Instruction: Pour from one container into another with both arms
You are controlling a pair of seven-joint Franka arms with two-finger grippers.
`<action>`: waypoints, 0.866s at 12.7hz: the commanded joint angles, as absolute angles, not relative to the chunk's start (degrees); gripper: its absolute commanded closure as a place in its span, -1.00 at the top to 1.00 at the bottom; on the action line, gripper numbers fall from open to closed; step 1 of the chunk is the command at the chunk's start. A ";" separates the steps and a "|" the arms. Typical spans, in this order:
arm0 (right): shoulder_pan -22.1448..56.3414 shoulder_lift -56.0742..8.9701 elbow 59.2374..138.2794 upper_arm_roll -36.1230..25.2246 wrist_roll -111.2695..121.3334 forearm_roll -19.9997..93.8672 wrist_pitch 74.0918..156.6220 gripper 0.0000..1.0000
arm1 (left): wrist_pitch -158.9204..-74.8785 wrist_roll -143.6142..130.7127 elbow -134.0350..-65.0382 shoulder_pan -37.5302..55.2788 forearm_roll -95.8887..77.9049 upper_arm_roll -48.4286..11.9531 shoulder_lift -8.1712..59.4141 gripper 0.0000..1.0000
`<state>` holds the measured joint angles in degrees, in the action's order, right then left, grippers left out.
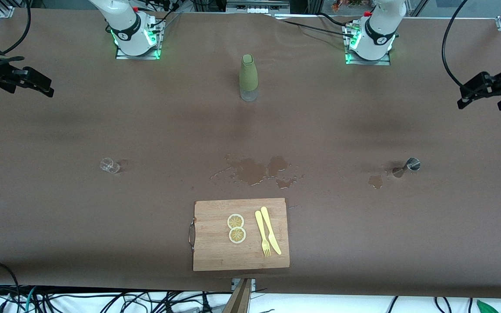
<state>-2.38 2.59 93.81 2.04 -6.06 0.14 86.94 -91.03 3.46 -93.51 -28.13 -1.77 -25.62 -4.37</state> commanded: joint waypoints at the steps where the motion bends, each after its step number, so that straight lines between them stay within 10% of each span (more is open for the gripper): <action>1: -2.73 3.25 94.66 1.67 -6.24 0.45 88.24 1.00 | -87.99 5.10 -94.31 -28.30 -1.14 -25.40 -5.80 1.00; 11: -2.72 2.37 94.22 1.93 -6.24 -0.88 90.62 1.00 | -86.93 4.92 -94.13 -28.74 -2.46 -25.31 -4.83 1.00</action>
<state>-2.50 2.13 93.87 1.53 -6.02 -0.27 89.83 -87.64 3.64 -94.00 -28.39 -1.80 -25.49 -4.67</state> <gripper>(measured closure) 0.000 0.000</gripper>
